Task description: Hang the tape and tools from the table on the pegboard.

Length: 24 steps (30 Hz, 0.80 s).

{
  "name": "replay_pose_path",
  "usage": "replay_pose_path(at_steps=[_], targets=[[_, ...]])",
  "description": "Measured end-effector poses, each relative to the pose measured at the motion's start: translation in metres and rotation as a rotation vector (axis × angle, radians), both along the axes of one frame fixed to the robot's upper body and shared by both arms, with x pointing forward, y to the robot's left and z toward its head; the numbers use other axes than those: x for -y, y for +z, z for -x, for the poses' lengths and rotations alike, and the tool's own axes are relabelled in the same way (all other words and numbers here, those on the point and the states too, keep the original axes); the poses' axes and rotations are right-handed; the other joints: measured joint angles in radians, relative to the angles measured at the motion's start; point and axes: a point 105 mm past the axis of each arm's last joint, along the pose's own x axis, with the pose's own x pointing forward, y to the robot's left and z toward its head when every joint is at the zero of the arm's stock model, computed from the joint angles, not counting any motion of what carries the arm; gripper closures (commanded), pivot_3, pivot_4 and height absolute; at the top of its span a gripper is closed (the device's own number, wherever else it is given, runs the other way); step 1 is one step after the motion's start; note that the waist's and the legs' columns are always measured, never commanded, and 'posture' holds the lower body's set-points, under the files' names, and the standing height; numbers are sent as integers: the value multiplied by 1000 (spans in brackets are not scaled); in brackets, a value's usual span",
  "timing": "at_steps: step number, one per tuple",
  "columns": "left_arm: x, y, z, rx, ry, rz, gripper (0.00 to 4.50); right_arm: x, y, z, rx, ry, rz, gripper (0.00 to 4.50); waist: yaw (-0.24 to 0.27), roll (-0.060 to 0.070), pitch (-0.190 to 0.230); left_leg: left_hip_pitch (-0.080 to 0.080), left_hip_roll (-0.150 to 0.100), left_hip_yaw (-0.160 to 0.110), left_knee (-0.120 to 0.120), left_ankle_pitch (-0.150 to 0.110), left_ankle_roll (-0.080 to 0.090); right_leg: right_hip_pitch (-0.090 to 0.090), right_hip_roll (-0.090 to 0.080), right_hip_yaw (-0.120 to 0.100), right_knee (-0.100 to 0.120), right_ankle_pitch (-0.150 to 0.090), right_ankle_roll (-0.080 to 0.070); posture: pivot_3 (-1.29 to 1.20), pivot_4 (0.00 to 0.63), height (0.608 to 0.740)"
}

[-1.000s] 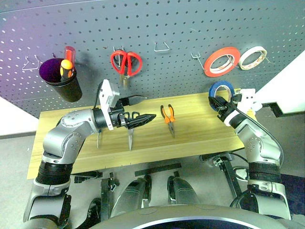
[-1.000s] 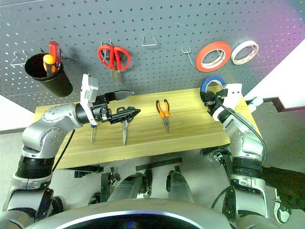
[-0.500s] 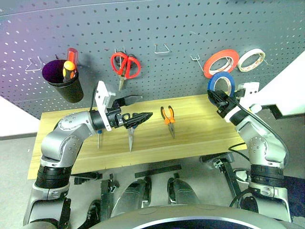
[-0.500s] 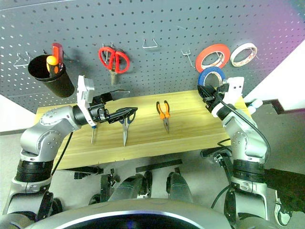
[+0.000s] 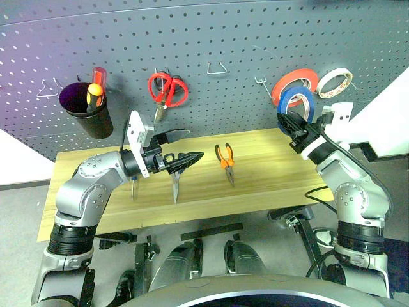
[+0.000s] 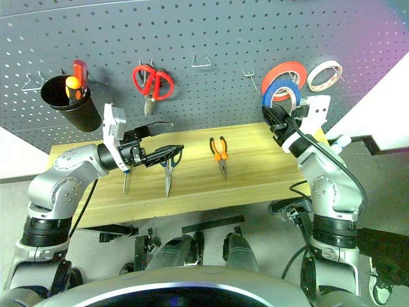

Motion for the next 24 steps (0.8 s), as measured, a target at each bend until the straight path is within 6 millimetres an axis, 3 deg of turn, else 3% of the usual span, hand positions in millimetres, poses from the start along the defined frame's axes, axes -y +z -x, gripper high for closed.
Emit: replay_pose_path(at_steps=[24], targets=[[0, -1, 2, 0, 8, 0, 0, -49, 9, -5, 32, 152, 1, 3840, -20, -1, -6, 0, 0, 0, 2, 0, 0, 0, 0, 0, 3, 0, 0, -132, 199, 726]])
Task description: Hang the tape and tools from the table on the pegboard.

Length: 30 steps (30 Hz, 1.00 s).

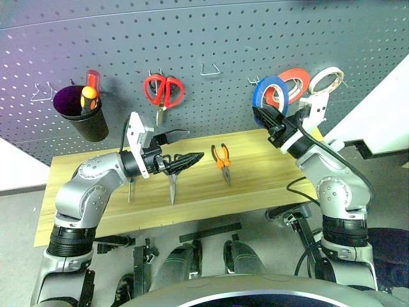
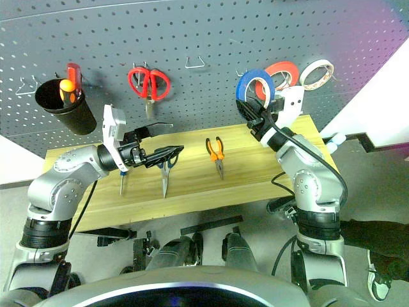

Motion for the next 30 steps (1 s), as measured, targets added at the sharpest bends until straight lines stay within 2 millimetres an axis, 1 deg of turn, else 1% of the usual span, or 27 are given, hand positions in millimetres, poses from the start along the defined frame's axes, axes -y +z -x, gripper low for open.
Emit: replay_pose_path(at_steps=[7, 13, 16, 21, 26, 28, 30], targets=[[0, 2, 3, 10, 1, -2, 0, -9, -6, -11, 4, 29, 22, 3840, 0, 0, 0, 0, 0, 0, 1, 0, 0, 0, 0, 0, 1, 0, 0, -115, 201, 726], [-1, 0, 4, 5, 15, -6, 0, -6, -8, -28, 23, 18, 42, 3840, 1, 0, 0, 0, 0, 0, 2, 0, 0, 0, 0, 0, 1, 0, 0, -101, 205, 726], [0, 0, 5, -2, 12, -4, 0, -5, -10, -34, 31, 14, 53, 3840, 2, 0, 0, 0, 0, 0, 2, 0, 0, 0, 0, 0, 1, 0, 0, -91, 211, 726], [0, 1, 7, -1, 17, -7, 0, -11, -19, -41, 28, 25, 67, 3840, 1, 0, 0, 0, 0, 0, 2, 0, 0, 0, 0, 0, 2, 0, 0, -85, 216, 726], [0, 1, 9, -2, 22, -9, 0, -12, -20, -49, 45, 18, 79, 3840, 1, 0, 0, 0, 0, 0, 3, 0, 0, 0, 0, 0, 3, 0, 0, -74, 221, 726], [0, 0, 8, -5, 29, -9, 0, -13, -21, -51, 45, 21, 79, 3101, 1, 0, 0, 0, 0, 0, 3, 0, 0, 0, 0, 0, 3, 0, 0, -71, 223, 726], [-1, 0, 8, -7, 34, -10, 0, -14, -24, -52, 33, 28, 76, 2536, 1, 0, 0, 0, 0, 0, 3, 0, 0, 0, 0, 0, 3, 0, 0, -68, 225, 726]])
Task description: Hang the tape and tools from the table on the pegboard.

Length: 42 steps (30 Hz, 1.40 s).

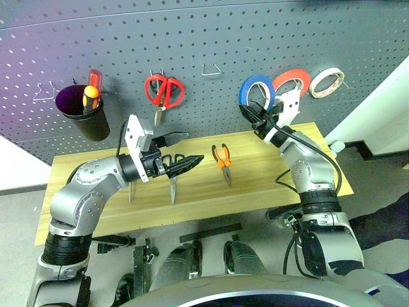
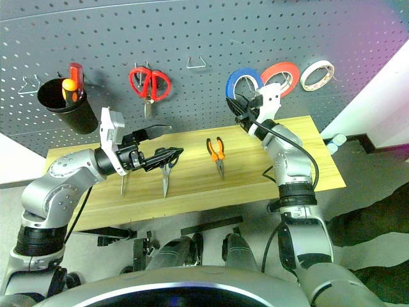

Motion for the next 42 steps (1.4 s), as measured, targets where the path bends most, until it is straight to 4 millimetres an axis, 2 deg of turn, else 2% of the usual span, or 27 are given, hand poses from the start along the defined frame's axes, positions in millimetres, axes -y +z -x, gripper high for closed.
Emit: replay_pose_path(at_steps=[7, 8, 12, 18, 24, 30, 33, 37, 42], targets=[[-2, -4, 2, -13, 5, -8, 0, -4, -5, 0, -14, 12, -1, 84, 2, 0, 0, 0, 0, 0, 0, 0, 0, 0, 0, 0, 0, 0, 0, -68, 233, 726], [-2, -4, 2, -14, 5, -9, 0, -5, -5, 0, -15, 12, -1, 16, 3, 0, 0, 0, 0, 0, 0, 0, 0, 0, 0, 0, 0, 0, 0, -68, 233, 726], [-2, -4, 2, -17, 7, -10, 0, -5, -11, 5, -26, 26, 7, 16, 4, 0, 0, 0, 0, 0, 0, 0, 0, 0, 0, 0, 0, 0, 0, -71, 233, 726], [-2, -4, 2, -14, 9, -9, 0, -9, -40, 30, -128, 131, 47, 16, 5, 0, 0, 0, 0, 0, -1, 0, 0, -1, 0, 0, 0, 0, 0, -84, 234, 726], [-3, -4, 2, -16, 8, -8, 0, -3, -38, 46, -157, 158, 65, 16, 4, 0, 0, 0, 0, 0, -1, -1, 1, -1, 0, 1, 0, 0, 0, -102, 231, 726], [-10, -10, -5, -31, 41, 1, 0, 9, -40, 47, -195, 88, 70, 16, 3, 0, 0, 0, 0, 0, -2, -1, 1, -1, -1, 1, -1, 0, 0, -110, 238, 726], [-21, -15, -7, -38, 88, -4, 0, 12, -43, 44, -213, 37, 77, 16, 0, 0, 0, 0, 0, 0, -3, -1, 1, -2, -1, 1, -1, 0, 0, -101, 245, 726], [-33, -22, -6, -53, 130, -19, 0, 4, -52, 45, -231, 23, 105, 16, 1, 0, 0, 0, 0, 0, -5, -1, 1, -3, -1, 1, -2, 0, -1, -73, 258, 726], [-47, -26, 4, -61, 185, -39, 0, -12, -74, 47, -280, 22, 150, 16, 3, 0, 0, 0, 0, 0, -6, -1, 2, -2, -1, 1, -4, 0, -1, -43, 264, 726]])
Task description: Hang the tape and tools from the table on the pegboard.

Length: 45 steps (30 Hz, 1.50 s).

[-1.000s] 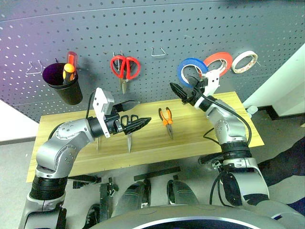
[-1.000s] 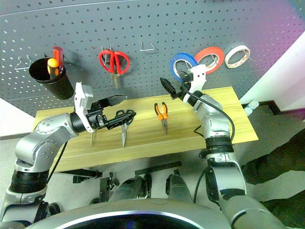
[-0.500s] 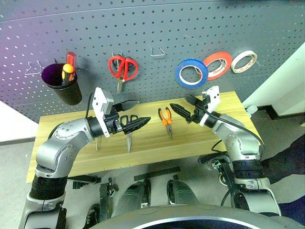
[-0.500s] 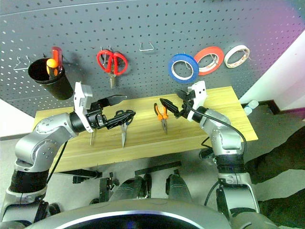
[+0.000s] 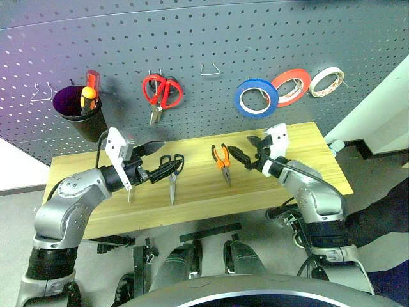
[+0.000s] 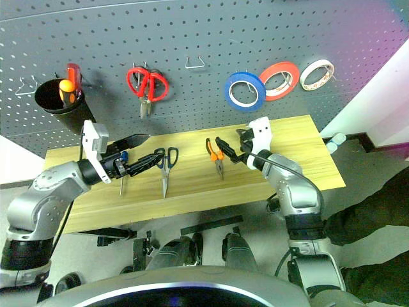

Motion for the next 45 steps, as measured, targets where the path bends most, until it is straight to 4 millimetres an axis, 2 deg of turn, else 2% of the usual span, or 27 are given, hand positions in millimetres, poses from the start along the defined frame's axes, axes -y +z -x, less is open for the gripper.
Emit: replay_pose_path(at_steps=[7, 11, 16, 22, 32, 45], targets=[[-7, 5, 16, -4, 22, -17, 0, -24, -25, 1, -82, -7, 36, 16, 22, 0, 0, 0, 0, 0, -1, -3, 5, 0, 0, 0, 0, 0, 0, 0, 274, 726], [-12, 4, 19, -16, 50, -14, 0, -19, -37, -4, -116, -55, 75, 16, 32, 0, 0, 0, 0, 0, -1, -3, 5, 0, 0, 0, -1, 0, 0, 11, 281, 726], [-8, 9, 23, -9, 36, -10, 0, -18, -48, -14, -142, -113, 144, 16, 29, 0, 1, 0, 0, 0, -2, -3, 4, 0, 0, 0, -2, 0, 0, 20, 293, 726], [-8, 5, 26, -33, 38, -13, 0, -11, -50, -25, -160, -179, 172, 16, 29, 0, 5, 0, 0, 0, -5, 0, 0, -1, 0, 0, -4, 0, 0, 24, 310, 726], [-6, 8, 27, -30, 32, -2, 0, -27, -41, -35, -197, -203, 161, 16, 28, 3, 12, 0, 0, 0, -6, -3, 5, -1, 0, 0, -5, 0, -1, 20, 326, 726], [-3, 6, 27, -41, 30, -4, 0, -29, -54, -46, -321, -300, 246, 16, 27, 3, 20, 0, 0, 0, -12, 0, 0, -3, 0, 0, -9, -1, -2, 41, 343, 726]])
